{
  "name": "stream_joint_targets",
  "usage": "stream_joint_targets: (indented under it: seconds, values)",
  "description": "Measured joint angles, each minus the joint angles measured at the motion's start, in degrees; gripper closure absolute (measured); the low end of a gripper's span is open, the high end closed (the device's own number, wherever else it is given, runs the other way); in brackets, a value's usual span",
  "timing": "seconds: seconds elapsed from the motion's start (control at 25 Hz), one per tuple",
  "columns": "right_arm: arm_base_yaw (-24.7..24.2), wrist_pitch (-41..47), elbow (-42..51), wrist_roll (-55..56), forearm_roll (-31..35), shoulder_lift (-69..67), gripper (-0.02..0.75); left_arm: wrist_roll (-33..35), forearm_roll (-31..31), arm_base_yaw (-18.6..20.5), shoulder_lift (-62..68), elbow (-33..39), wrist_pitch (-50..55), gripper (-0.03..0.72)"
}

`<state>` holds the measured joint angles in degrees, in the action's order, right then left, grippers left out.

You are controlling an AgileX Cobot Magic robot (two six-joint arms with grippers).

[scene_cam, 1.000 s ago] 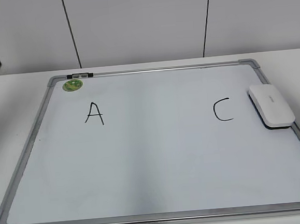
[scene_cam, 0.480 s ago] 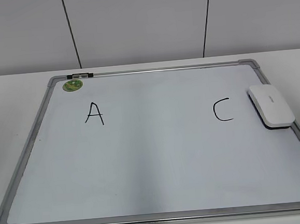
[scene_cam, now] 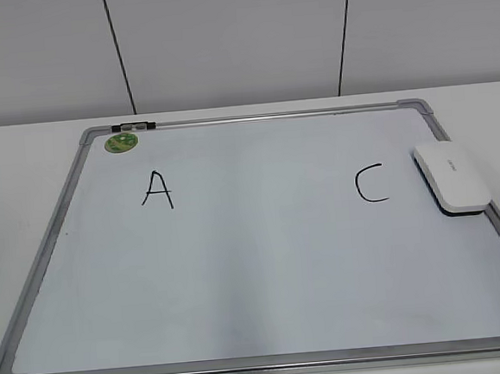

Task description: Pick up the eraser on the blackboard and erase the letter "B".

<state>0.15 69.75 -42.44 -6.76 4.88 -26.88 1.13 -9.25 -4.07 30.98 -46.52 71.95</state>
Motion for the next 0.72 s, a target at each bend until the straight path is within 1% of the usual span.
stream_joint_targets:
  seconds: [0.12, 0.28, 0.44, 0.56, 0.72]
  values:
    - [0.24, 0.36, 6.39, 0.90, -0.68, 7.99, 0.164, -0.03, 0.73, 0.00, -5.51, 3.82, 0.10, 0.255]
    - [0.24, 0.86, 11.01, 1.21, -2.34, 14.85, 0.164, -0.14, 1.89, 0.00, -10.09, 8.97, -0.05, 0.256]
    - [0.24, -0.31, 12.13, 1.35, -4.16, 18.20, 0.169, -0.13, 2.41, 0.00, -11.68, 14.03, -2.06, 0.258]
    - [0.24, -2.61, 13.52, 1.51, -6.27, 18.41, 0.178, -0.13, 3.16, 0.00, -11.72, 15.07, -5.14, 0.258]
    - [0.24, -3.49, 13.90, 1.65, -6.59, 18.41, 0.183, -0.13, 4.72, 0.00, -11.72, 16.82, -8.62, 0.258]
